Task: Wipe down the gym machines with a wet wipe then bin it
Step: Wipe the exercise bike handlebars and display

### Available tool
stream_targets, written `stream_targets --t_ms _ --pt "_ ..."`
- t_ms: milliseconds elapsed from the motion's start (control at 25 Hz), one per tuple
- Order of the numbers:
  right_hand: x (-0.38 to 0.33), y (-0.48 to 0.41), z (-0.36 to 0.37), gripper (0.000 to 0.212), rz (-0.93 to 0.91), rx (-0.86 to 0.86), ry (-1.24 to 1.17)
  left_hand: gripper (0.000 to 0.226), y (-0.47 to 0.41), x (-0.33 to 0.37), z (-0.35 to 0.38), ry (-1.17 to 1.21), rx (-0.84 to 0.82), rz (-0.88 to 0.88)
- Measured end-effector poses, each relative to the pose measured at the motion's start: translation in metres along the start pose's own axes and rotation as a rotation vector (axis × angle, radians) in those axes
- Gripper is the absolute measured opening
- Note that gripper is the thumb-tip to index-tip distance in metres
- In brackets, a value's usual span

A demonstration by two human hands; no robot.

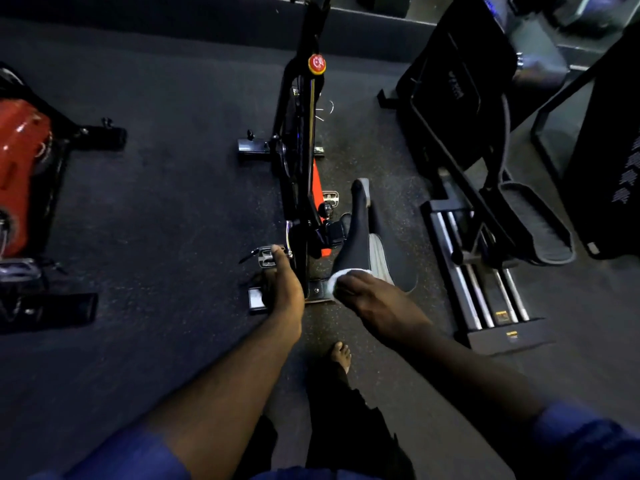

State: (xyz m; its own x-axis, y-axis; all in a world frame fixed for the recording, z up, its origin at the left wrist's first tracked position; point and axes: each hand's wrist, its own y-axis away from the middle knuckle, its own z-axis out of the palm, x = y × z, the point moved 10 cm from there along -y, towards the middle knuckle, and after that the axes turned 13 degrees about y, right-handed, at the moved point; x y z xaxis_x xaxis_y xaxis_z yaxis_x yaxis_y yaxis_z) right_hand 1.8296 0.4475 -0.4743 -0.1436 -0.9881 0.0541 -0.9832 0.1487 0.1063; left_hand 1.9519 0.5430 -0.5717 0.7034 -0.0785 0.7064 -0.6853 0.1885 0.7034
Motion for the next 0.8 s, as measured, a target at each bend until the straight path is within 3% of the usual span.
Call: stream_targets --t_ms 160,320,400,520,680,800 --pt "-0.013 -0.046 0.019 0.038 -0.278 -0.148 0.302 0.103 -0.017 0.0 0.005 0.034 -0.005 -0.053" --pt "0.011 -0.065 0.043 0.047 -0.229 -0.331 0.464 0.069 -0.035 -0.006 0.015 0.06 0.007 -0.089" --pt "0.011 -0.066 0.038 0.043 -0.284 -0.224 0.446 0.066 -0.034 -0.003 0.025 0.082 0.006 -0.089" --pt "0.05 -0.084 0.008 0.041 -0.243 0.115 0.392 0.065 -0.034 -0.001 0.049 0.08 0.019 -0.076" --pt "0.092 -0.099 0.012 0.048 -0.417 0.138 0.362 0.078 -0.035 -0.005 0.077 0.08 0.08 0.003" --pt "0.121 -0.115 0.004 0.043 -0.456 0.201 0.368 0.068 -0.029 -0.012 0.096 0.092 0.047 -0.014"
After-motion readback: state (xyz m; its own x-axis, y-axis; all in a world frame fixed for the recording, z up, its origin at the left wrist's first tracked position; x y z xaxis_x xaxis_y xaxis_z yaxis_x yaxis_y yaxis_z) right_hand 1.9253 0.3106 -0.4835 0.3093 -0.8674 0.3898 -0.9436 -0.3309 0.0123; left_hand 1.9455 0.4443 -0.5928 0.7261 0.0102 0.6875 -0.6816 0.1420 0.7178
